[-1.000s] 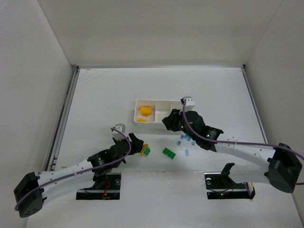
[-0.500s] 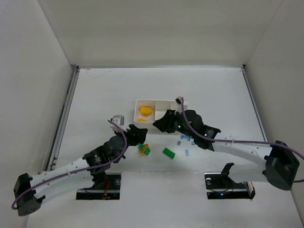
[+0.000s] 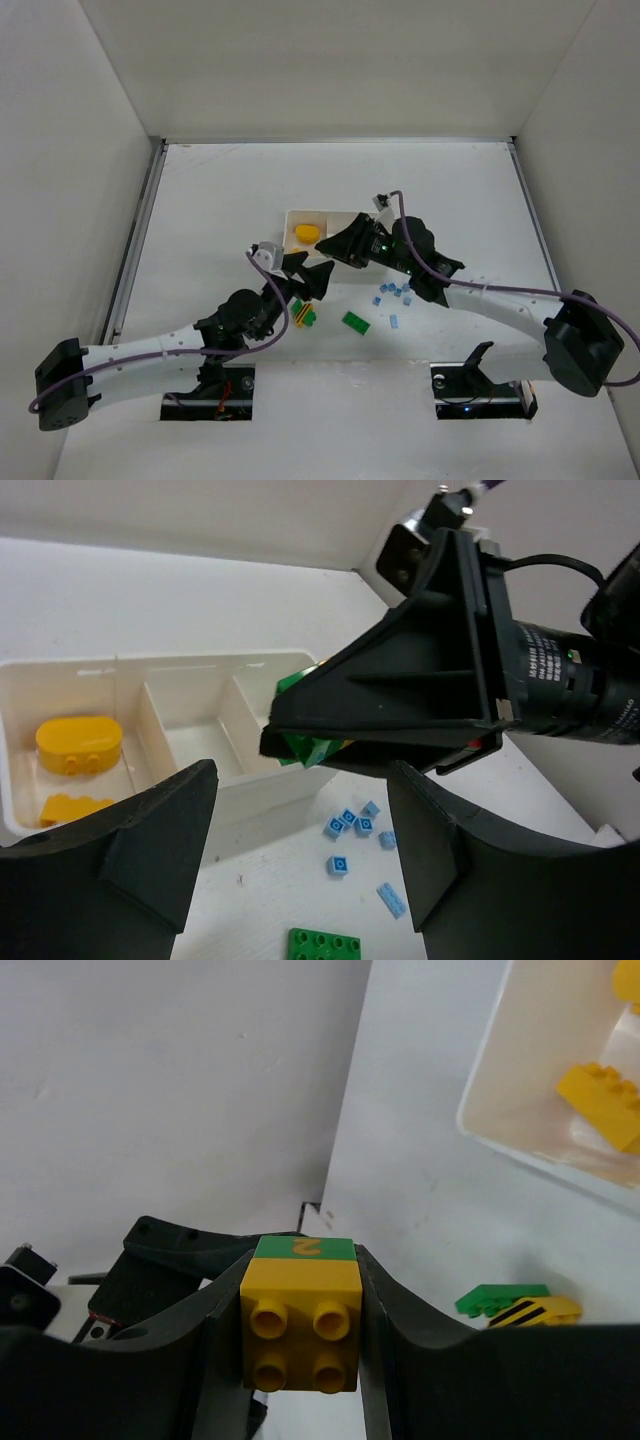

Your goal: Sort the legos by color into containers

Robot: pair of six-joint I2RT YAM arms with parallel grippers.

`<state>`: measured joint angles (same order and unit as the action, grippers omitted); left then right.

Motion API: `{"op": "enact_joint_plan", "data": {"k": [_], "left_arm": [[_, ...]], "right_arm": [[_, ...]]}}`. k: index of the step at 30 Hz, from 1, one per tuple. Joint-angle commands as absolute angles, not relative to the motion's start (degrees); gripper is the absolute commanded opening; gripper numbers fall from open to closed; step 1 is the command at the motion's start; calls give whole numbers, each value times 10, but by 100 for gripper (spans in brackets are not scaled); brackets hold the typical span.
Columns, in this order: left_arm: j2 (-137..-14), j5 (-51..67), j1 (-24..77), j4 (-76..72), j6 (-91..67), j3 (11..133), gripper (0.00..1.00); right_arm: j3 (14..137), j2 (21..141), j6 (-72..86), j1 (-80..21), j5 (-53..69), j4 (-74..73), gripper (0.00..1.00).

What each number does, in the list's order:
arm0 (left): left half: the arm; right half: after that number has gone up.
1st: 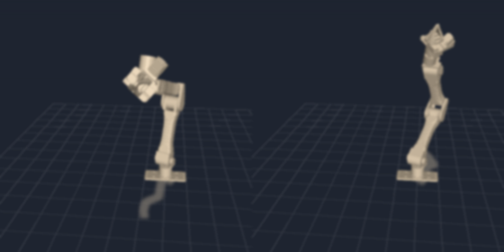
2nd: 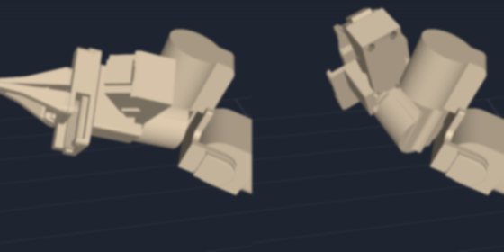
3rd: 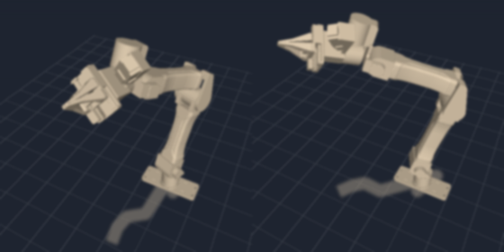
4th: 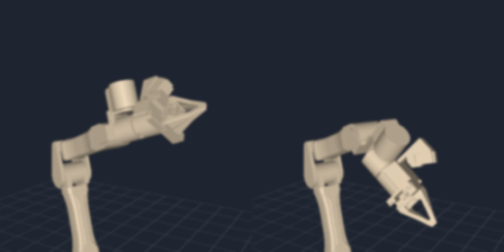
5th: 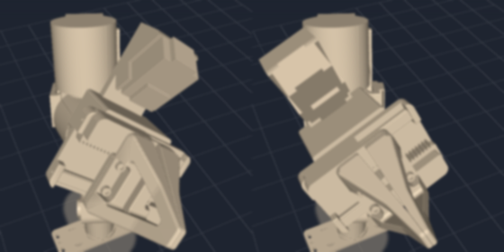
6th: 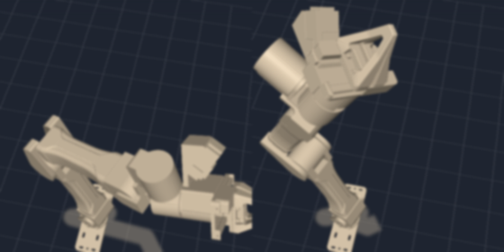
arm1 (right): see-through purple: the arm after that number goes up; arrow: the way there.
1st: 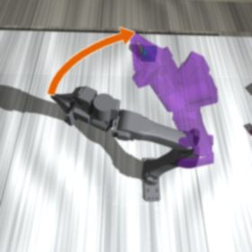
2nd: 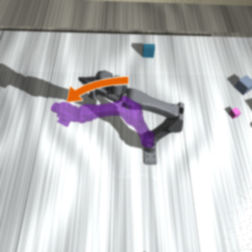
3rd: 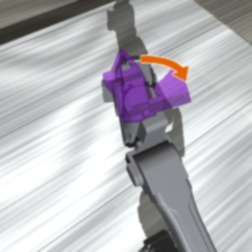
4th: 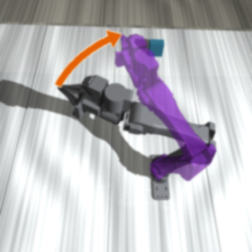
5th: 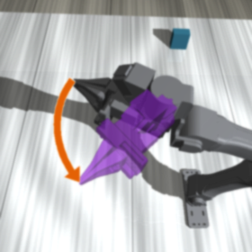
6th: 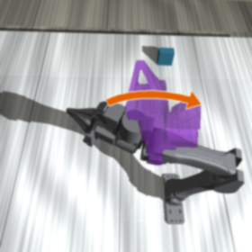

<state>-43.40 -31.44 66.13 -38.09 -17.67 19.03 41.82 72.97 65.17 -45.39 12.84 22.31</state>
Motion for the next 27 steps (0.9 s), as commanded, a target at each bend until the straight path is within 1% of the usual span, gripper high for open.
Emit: {"op": "enact_joint_plan", "data": {"k": [1,8,14,17,20,22,25,27], "left_arm": [[-455,-292,669,-498,-95,181,66],[-468,-264,658,-522,-67,183,61],[-457,-245,654,-526,-64,181,46],[-454,-238,653,-524,-64,181,42],[-448,-232,656,-525,-64,182,43],[-446,-229,656,-528,-64,182,48],[-442,-217,654,-529,-64,183,52],[-440,-204,653,-529,-64,185,53]], "right_arm": [[423,744,723,-450,191,308,38],[413,766,795,-448,244,391,37],[406,773,816,-450,258,421,37],[403,774,823,-450,263,429,38],[403,776,824,-450,266,430,38],[404,779,824,-453,267,431,38],[408,785,831,-455,281,445,38],[408,791,839,-456,299,467,38]]}}
